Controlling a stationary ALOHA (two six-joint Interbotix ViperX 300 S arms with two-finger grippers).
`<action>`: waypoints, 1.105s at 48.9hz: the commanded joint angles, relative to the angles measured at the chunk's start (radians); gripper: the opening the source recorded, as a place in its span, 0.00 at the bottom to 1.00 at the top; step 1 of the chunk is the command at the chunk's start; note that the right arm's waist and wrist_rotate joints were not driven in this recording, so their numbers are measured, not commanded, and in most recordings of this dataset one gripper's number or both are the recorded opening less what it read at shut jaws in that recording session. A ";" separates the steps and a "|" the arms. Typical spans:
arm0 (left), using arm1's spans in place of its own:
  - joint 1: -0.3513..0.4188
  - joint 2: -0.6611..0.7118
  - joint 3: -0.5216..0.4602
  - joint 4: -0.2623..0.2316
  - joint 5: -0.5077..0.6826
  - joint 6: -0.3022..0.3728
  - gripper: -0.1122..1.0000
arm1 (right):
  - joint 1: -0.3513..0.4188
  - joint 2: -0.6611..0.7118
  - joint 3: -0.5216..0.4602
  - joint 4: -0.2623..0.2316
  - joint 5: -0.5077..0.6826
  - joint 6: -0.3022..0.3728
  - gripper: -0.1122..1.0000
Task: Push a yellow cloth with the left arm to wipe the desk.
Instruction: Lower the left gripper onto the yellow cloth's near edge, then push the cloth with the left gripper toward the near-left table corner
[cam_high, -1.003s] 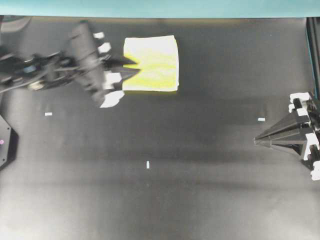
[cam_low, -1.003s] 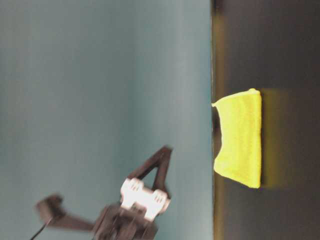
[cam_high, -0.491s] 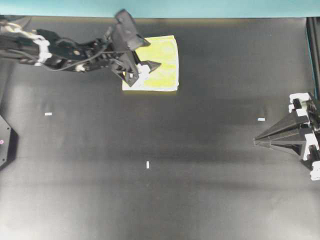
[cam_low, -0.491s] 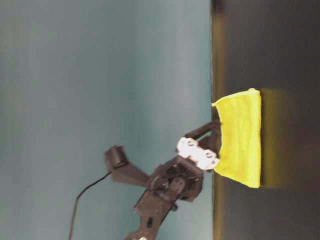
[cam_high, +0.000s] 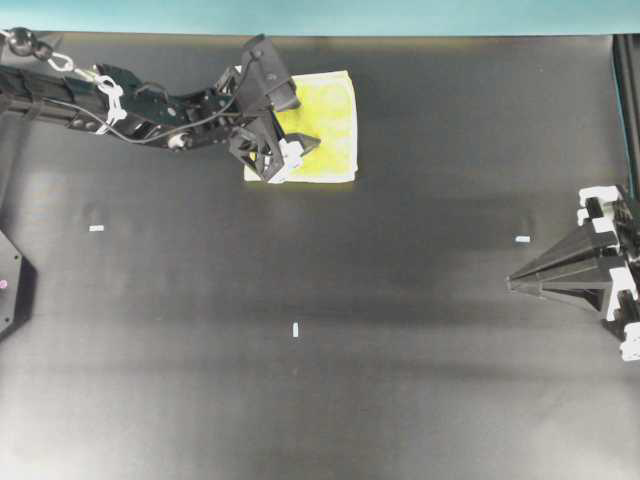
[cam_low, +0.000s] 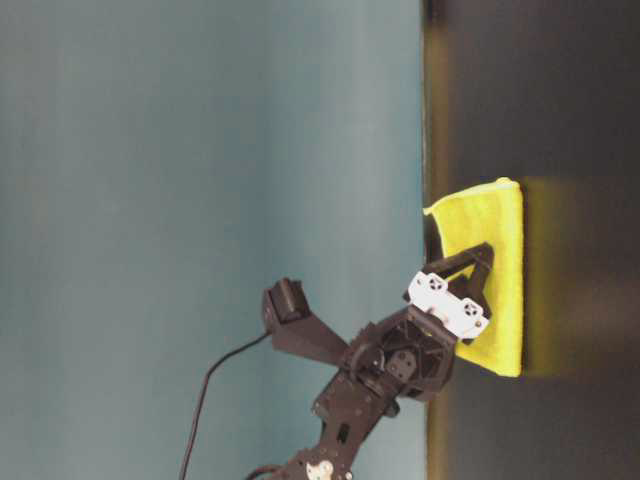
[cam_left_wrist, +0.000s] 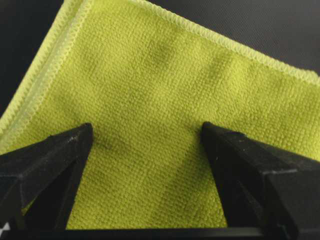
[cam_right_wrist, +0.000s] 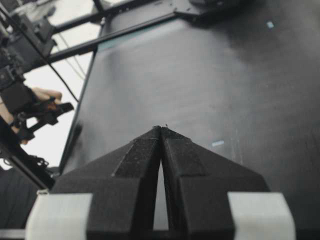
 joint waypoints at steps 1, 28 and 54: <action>-0.014 -0.014 0.020 0.005 -0.008 -0.002 0.87 | 0.000 0.009 -0.008 0.000 -0.005 0.000 0.10; -0.146 -0.127 0.187 0.003 -0.083 -0.005 0.87 | 0.000 0.009 -0.002 0.002 -0.005 0.000 0.10; -0.293 -0.209 0.354 0.005 -0.089 -0.015 0.87 | 0.000 0.008 -0.002 0.002 -0.009 0.000 0.10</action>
